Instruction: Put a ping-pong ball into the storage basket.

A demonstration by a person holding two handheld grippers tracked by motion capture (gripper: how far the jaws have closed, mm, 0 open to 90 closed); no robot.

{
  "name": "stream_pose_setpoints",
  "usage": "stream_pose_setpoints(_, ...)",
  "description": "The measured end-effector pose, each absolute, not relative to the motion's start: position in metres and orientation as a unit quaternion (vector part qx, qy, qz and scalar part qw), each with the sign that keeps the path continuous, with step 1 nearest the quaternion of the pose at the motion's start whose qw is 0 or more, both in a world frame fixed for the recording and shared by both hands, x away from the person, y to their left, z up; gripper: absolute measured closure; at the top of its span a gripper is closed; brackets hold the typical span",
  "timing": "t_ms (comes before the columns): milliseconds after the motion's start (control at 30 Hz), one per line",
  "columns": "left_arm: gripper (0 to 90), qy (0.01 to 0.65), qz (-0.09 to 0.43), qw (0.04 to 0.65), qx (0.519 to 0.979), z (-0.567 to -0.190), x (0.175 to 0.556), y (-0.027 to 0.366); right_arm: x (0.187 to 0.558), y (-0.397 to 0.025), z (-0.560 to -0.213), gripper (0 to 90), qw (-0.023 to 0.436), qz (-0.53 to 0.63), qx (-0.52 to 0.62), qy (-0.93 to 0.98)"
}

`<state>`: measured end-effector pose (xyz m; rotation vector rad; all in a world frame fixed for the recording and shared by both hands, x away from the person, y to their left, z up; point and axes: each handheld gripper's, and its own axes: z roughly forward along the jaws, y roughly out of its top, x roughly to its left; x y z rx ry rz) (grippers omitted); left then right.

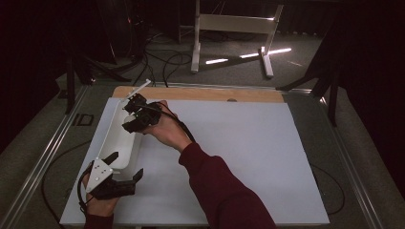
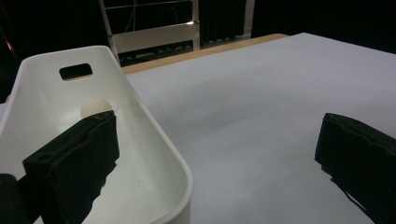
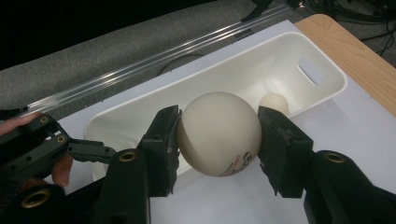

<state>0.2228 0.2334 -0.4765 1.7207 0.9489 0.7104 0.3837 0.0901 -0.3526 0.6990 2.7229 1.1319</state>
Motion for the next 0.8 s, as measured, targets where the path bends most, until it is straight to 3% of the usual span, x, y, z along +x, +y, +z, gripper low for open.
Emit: stream_pose_setpoints(800, 0.2, 0.392, 0.293, 0.505, 0.711, -0.476, 0.223, 0.233, 0.383, 0.109, -0.359, 50.2, 0.05, 0.368, 0.223, 0.901)
